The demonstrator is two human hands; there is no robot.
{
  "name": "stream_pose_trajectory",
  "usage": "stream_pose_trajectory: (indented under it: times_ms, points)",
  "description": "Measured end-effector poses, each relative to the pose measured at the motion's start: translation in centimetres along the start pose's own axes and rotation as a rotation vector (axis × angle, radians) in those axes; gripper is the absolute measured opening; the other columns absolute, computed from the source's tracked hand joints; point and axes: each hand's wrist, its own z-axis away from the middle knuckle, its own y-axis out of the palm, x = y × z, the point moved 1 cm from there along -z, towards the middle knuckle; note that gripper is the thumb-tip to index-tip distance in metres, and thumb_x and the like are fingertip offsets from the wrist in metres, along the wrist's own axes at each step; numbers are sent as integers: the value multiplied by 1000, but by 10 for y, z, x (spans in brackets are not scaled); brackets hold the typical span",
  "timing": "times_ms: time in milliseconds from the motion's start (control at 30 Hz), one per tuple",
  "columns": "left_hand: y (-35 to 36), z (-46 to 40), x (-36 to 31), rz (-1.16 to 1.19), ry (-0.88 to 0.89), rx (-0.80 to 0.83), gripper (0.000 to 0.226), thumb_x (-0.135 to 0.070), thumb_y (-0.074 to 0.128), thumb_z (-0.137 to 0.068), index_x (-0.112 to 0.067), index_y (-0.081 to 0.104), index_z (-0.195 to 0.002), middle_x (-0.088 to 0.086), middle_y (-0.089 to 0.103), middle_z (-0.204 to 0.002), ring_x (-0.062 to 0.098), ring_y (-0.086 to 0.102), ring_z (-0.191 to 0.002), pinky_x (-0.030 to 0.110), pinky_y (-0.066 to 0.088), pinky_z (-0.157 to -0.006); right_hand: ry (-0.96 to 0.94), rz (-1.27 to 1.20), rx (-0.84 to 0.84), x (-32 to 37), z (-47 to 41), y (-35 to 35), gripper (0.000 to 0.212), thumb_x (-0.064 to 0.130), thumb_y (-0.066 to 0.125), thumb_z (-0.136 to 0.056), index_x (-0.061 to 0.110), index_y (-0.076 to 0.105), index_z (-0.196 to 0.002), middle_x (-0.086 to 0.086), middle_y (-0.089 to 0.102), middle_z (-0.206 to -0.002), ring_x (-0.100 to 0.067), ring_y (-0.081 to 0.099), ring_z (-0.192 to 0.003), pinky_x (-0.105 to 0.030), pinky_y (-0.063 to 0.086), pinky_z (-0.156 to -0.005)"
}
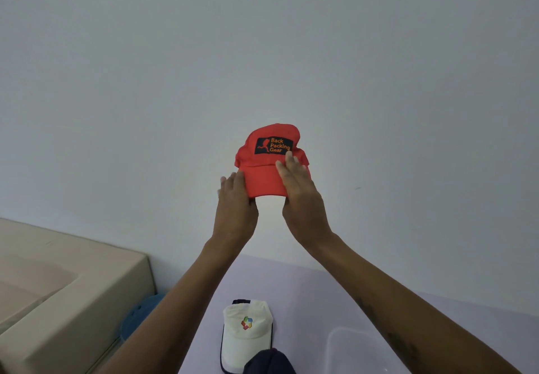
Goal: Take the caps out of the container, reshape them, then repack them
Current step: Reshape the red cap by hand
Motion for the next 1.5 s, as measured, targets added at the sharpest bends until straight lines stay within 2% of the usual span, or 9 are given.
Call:
stream_pose_trajectory:
  times_ms: [100,233,467,600,933,1067,1267,1433,1500]
  points:
    - [0,1,-14,-177,46,35,52,-3,43,-95,-7,32,-145,15,31,-152,38,20,-143,56,19,-115,-9,-35,21,-1,3,4,58,-16,51,-79,2,51,-134,-18,45,-143,-37,42,-133,-52,46,-100]
    - [1,3,-37,-158,120,1,53,-7,41,-99,-9,25,-149,12,26,-156,30,24,-144,43,21,-118,-22,-47,-26,1,-1,4,52,-8,47,-81,1,53,-132,-19,48,-140,-37,43,-132,-53,47,-99]
    - [14,20,-35,83,158,-114,48,-11,43,-97,-5,37,-144,13,36,-151,28,31,-142,45,30,-115,139,-240,-163,15,11,9,49,-2,50,-90,4,46,-138,-13,36,-150,-25,31,-141,-50,38,-109]
    - [14,22,-43,88,167,-78,48,-11,43,-98,-9,36,-145,9,32,-154,26,24,-145,45,25,-118,201,-276,-173,7,16,10,58,-13,50,-86,7,43,-140,-8,31,-152,-24,31,-141,-47,42,-107]
    - [1,1,-28,20,198,-63,57,10,44,-93,-12,36,-145,12,35,-152,32,28,-143,46,12,-118,215,-259,-82,-13,-3,1,64,-4,53,-90,4,26,-147,-16,31,-153,-32,29,-142,-52,38,-108]
    - [-1,5,-36,-38,241,-35,51,0,52,-92,-13,44,-141,10,39,-150,31,33,-141,50,24,-117,208,-224,-101,-21,4,0,54,-7,55,-88,0,41,-140,-17,44,-145,-32,36,-138,-51,37,-109]
    - [5,11,-54,-138,293,-128,33,-11,60,-87,-21,68,-118,2,63,-129,37,52,-125,55,48,-95,303,-338,-169,-13,14,7,50,-1,56,-92,5,43,-139,-12,54,-137,-23,51,-128,-41,47,-103]
    - [15,19,-52,-42,295,-230,33,-10,57,-85,-18,69,-114,1,67,-122,34,57,-121,53,53,-88,565,-595,-194,6,20,-1,47,3,51,-92,22,48,-135,-3,61,-124,-19,59,-112,-35,49,-93]
    - [14,21,-50,-75,320,-210,32,-10,58,-83,-18,71,-112,1,69,-119,34,59,-119,52,54,-87,539,-545,-180,7,27,1,45,5,52,-94,20,48,-136,-3,61,-126,-17,59,-114,-33,49,-96]
